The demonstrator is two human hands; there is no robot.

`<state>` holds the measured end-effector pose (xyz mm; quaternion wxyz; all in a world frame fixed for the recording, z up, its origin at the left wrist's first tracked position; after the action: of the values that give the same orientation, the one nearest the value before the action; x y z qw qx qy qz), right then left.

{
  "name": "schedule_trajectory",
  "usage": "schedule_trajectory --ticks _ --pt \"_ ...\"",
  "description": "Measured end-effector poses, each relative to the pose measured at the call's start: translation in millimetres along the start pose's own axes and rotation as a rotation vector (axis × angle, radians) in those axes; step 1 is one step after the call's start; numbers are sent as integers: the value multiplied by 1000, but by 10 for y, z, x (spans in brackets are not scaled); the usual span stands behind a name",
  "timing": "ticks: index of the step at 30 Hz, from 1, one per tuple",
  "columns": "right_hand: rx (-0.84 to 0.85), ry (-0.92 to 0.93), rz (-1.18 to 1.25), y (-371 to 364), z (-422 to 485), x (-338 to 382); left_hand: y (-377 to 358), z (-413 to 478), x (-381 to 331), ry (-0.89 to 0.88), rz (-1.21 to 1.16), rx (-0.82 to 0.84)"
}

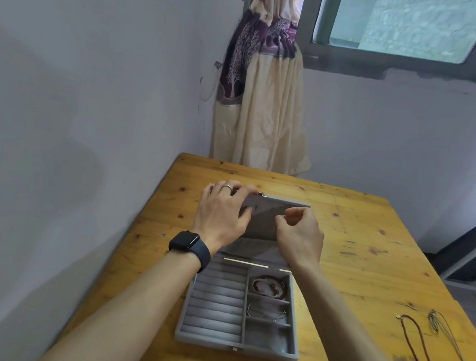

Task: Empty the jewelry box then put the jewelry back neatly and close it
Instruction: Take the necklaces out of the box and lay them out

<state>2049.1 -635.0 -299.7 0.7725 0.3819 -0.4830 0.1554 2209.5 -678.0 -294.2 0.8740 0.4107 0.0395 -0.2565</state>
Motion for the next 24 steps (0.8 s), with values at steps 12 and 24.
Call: schedule_trajectory --ticks 12,24 --pt "119 -50 -38 8 71 68 -4 -2 -28 3 22 -2" --pt "200 -385 363 7 24 144 8 0 -29 -2 23 -6"
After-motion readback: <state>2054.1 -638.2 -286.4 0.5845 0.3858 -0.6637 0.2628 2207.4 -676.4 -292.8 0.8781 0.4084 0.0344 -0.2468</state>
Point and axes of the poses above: each hand's wrist, its own z-axis towards the middle knuckle, its own y-axis out of the back of the hand, x = y × z, the point moved 2 cm from there along z, towards the middle knuckle, and after that the axes turned 11 degrees about -x, right-handed, at the moved point
